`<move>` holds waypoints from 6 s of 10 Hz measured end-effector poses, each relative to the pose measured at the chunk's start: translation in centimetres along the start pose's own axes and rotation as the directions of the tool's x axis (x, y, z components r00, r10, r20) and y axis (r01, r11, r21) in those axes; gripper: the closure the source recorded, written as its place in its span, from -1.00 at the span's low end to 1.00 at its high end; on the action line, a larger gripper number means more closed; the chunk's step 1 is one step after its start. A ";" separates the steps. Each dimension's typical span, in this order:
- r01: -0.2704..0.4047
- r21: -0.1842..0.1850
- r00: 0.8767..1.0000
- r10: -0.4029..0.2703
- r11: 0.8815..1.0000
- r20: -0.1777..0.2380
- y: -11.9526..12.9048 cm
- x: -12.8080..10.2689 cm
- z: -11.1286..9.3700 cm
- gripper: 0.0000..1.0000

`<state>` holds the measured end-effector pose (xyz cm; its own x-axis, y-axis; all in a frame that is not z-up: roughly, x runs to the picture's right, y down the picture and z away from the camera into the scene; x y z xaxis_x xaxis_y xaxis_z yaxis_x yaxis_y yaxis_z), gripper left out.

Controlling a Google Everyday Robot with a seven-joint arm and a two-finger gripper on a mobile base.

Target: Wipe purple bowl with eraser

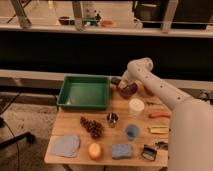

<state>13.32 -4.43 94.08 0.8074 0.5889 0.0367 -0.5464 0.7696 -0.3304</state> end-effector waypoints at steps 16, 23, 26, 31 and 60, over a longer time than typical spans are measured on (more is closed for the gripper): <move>-0.108 0.034 0.991 0.110 0.994 -0.075 -2.3 7.1 -2.1 0.81; -0.067 0.041 0.996 0.069 0.997 -0.053 -3.3 2.0 0.0 0.81; -0.045 0.011 0.998 0.045 0.999 -0.045 -0.4 2.6 -1.3 0.81; -0.020 -0.028 0.999 0.019 0.999 -0.051 3.4 4.5 -3.7 0.81; -0.133 0.010 0.989 0.133 0.991 -0.063 -0.2 9.1 -4.5 0.81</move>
<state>21.77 -0.28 90.23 0.7398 0.6695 -0.0673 -0.6510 0.6868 -0.3232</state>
